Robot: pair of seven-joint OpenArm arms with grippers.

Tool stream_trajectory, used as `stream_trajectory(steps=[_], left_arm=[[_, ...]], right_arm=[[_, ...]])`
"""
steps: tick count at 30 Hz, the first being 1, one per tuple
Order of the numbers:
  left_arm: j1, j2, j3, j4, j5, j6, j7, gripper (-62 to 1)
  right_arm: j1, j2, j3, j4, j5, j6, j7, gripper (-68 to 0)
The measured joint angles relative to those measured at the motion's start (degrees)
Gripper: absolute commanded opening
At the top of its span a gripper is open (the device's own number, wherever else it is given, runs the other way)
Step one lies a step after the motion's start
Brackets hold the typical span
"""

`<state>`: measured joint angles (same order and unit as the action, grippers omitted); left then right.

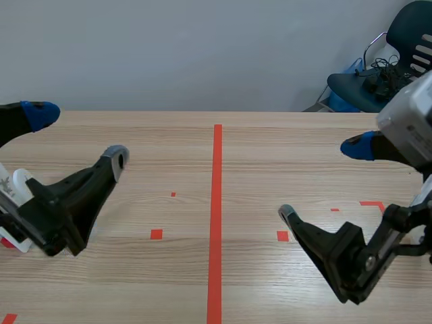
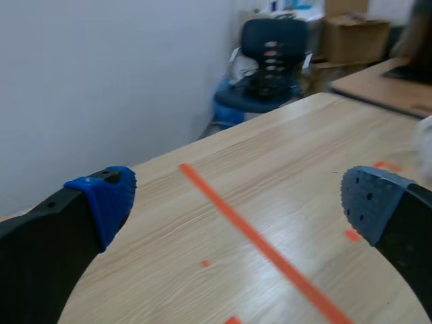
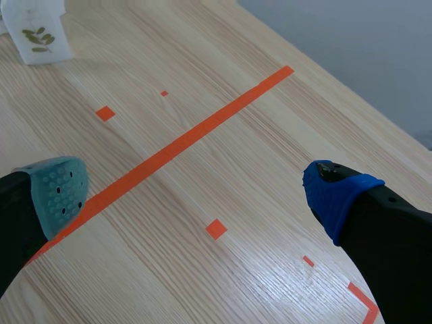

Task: Do the leaf sorting experiment

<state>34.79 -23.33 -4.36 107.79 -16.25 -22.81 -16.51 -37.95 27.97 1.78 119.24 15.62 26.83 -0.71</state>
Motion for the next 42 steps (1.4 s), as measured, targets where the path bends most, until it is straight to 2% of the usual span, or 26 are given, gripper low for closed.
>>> stream_trajectory(steps=[1,2,3,7,10,16,20,24,28,40,42], left_arm=[[1.62,0.0,0.0,2.03,-1.99,-1.53,0.22,1.4],[3.17,0.0,0.0,4.0,-3.43,-1.75,1.14,1.4],[4.63,0.0,-0.02,5.66,-3.65,-1.7,1.84,1.4],[9.73,0.0,-0.02,9.14,-3.32,-1.95,2.36,1.4],[11.76,0.0,-0.02,9.7,-3.28,-1.9,5.31,1.4],[11.23,0.0,-0.02,9.51,-3.3,-1.88,5.57,1.4],[11.19,0.0,-0.02,9.31,-3.3,-1.88,5.6,1.4],[11.06,0.0,-0.02,9.29,-3.3,-1.88,5.64,1.4],[11.08,0.0,-0.02,9.22,-3.3,-1.88,7.04,1.4],[11.06,0.0,-0.02,9.2,-3.3,-1.88,6.91,1.4],[11.06,0.0,-0.02,9.2,-3.3,-1.88,6.91,1.4]], right_arm=[[-0.02,-0.02,0.59,0.0,0.07,-0.02,0.92,0.4],[-0.02,-0.02,1.18,0.0,0.07,0.0,1.6,0.4],[-0.02,-0.02,1.73,0.0,0.2,0.0,2.19,0.4],[-1.55,-0.02,4.76,0.0,4.39,0.0,4.5,0.4],[-3.74,-0.02,7.54,0.0,4.42,-0.02,4.37,0.4],[-3.54,-0.02,9.11,0.0,4.33,0.0,2.78,0.4],[-3.52,-0.02,9.09,0.0,0.74,0.0,0.57,0.4],[-3.52,-0.02,9.07,0.0,-4.09,0.0,0.44,0.4],[-3.52,-0.02,9.07,0.0,-6.29,0.0,0.61,0.4],[-3.45,-0.02,9.01,0.0,-6.29,0.04,0.42,0.4],[-2.45,-0.02,8.94,0.0,-6.19,1.03,-1.2,0.4]])
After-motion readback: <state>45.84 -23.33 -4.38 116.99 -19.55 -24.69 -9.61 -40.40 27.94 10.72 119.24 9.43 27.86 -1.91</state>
